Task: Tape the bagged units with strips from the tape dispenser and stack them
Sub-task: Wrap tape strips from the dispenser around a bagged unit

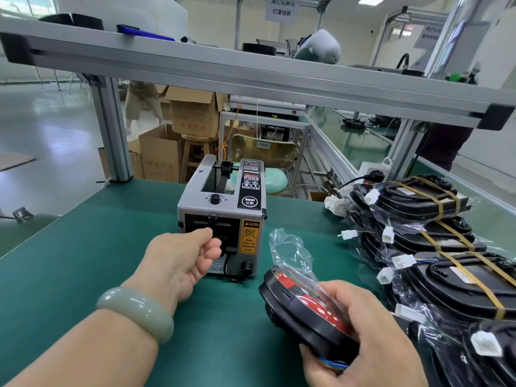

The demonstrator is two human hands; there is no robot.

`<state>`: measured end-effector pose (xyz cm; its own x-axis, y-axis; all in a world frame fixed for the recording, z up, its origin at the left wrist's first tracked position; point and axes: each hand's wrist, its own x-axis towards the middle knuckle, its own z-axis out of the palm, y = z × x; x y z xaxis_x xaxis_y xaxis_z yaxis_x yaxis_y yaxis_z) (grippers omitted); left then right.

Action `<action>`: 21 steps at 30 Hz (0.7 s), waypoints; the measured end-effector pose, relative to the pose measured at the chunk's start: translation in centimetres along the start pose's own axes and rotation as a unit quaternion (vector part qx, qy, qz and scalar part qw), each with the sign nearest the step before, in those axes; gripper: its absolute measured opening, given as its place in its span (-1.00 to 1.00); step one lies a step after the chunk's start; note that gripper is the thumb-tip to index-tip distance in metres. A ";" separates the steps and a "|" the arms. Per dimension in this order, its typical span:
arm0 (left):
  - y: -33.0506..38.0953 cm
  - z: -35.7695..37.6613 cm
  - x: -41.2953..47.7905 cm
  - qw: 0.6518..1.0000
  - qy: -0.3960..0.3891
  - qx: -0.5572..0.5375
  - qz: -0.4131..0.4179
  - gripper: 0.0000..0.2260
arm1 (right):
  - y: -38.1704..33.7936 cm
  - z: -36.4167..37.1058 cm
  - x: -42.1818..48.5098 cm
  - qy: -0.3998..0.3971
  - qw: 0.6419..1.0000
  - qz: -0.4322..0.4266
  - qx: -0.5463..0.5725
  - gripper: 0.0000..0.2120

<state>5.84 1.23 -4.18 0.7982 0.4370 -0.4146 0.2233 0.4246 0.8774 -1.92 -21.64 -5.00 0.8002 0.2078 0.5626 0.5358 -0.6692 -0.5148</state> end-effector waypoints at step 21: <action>-0.7 0.7 -0.5 0.996 0.053 0.045 0.049 -0.84 | -0.2 0.3 0.2 -0.033 0.998 0.052 0.025 -0.45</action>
<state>5.64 0.11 -4.44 0.7566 0.5558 -0.3444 0.2001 0.3045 0.9312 -1.77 -21.27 -4.95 0.8676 0.1861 0.4611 0.4598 -0.6532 -0.6016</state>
